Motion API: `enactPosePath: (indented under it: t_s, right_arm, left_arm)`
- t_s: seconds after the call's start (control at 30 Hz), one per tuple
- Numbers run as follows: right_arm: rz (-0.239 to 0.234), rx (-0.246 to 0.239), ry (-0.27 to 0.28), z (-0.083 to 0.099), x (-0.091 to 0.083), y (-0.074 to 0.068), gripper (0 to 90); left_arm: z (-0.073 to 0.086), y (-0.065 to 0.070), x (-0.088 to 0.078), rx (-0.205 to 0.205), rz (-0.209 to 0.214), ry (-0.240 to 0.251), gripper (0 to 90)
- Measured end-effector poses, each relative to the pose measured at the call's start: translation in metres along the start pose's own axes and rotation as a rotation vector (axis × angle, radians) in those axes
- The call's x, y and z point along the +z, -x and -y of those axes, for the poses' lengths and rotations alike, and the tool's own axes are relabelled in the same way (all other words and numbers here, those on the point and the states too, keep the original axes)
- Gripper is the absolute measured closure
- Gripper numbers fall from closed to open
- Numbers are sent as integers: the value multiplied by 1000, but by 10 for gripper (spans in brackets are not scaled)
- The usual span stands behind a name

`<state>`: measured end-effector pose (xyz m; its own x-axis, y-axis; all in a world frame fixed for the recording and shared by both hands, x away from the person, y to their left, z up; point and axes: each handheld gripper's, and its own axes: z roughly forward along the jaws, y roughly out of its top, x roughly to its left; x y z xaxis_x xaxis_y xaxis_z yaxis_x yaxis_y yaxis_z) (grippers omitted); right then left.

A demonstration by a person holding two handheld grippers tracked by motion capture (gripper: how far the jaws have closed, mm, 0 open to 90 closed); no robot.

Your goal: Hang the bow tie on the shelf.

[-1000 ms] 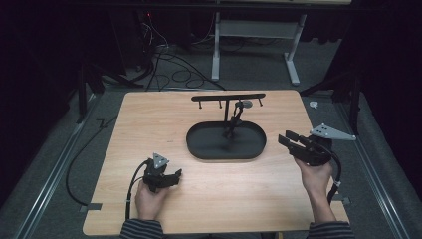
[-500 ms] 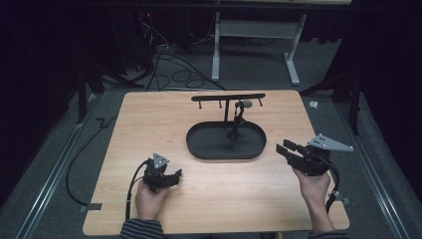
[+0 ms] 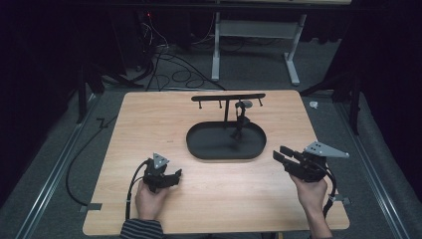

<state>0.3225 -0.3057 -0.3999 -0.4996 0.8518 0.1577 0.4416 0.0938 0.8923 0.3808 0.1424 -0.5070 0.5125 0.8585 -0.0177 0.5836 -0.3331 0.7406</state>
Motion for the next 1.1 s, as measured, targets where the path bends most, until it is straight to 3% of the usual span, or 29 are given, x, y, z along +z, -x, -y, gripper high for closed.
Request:
enactPosePath:
  t_s: [1.1]
  right_arm:
    - [-48, 0, -54, 30, 23, -19, 634]
  left_arm:
    - [0, 0, 0, 0, 0, 0, 271]
